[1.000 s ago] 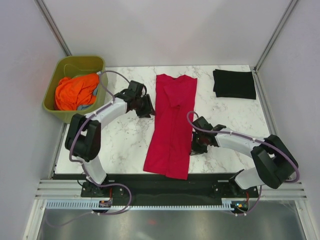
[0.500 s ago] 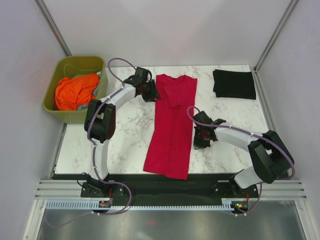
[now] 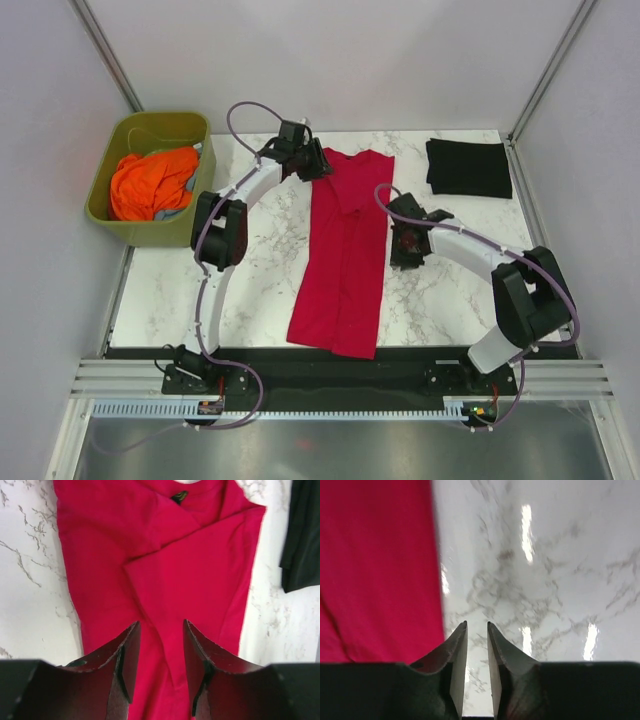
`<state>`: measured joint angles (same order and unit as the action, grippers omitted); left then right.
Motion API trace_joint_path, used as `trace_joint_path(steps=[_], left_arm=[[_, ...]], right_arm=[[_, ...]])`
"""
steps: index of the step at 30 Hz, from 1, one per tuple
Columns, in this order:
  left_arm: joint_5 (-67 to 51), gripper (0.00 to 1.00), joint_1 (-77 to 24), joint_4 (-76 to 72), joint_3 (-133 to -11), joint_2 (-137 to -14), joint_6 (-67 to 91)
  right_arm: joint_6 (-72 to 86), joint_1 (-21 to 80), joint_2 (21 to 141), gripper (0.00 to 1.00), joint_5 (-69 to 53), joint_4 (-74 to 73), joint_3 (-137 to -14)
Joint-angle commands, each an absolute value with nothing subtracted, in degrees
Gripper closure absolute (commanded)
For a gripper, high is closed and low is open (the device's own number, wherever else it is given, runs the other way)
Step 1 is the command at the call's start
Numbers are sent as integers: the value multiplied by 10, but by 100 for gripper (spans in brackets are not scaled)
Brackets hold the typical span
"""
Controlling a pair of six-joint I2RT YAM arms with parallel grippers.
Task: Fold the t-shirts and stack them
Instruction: Fold the tshirt
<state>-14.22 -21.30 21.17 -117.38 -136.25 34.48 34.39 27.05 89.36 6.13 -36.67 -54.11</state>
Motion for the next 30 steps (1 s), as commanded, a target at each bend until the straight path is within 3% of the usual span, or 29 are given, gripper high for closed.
trace_joint_path(steps=[1,15,20,24,26,30], left_arm=[[-148,52,-211,173,-1192,-1387,348],[-189,53,-211,127,-1215,-1442,359],[-195,61,-211,109,-1219,-1449,364],[-214,81,-210,101,-1230,-1448,366],[-215,96,-211,101,-1232,-1441,368],[-214,98,-212,99,-1223,-1409,367]], right_arm=[[317,261,927,69,88,-355,-634],[310,200,1125,66,58,-329,-933],[314,176,1200,63,59,-319,-1033],[310,166,1244,62,64,-287,-1084],[306,160,1276,61,72,-271,-1107],[315,149,1328,60,69,-257,-1180]])
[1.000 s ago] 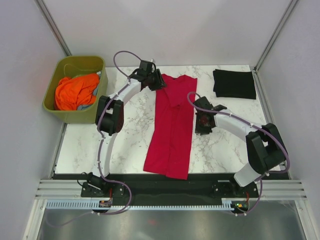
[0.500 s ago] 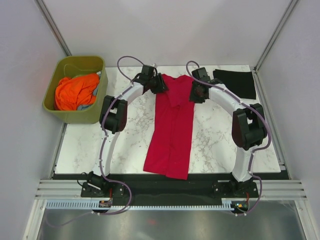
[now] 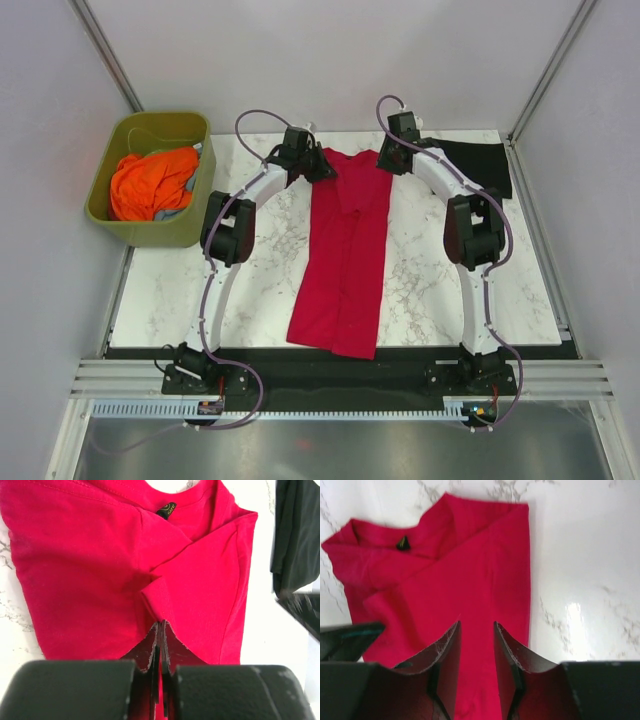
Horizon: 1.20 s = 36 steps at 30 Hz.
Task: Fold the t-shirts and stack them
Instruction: Fold the tshirt
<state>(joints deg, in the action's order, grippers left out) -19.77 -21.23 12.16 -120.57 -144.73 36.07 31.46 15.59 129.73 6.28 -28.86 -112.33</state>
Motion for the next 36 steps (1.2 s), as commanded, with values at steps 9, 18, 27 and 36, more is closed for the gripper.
trace_joint_path(steps=[9,18,27,36], left_arm=[[-186,98,-211,98,-1201,-1345,351],[-135,98,-211,113,-1166,-1327,332],[-102,98,-202,122,-1139,-1342,328],[-83,86,-188,150,-1145,-1371,334]], right_arm=[[325,141,1345,59,69,-206,-1180],[332,138,1339,59,63,-194,-1165],[331,134,1340,59,51,-193,-1164],[330,132,1333,58,28,-195,-1142]])
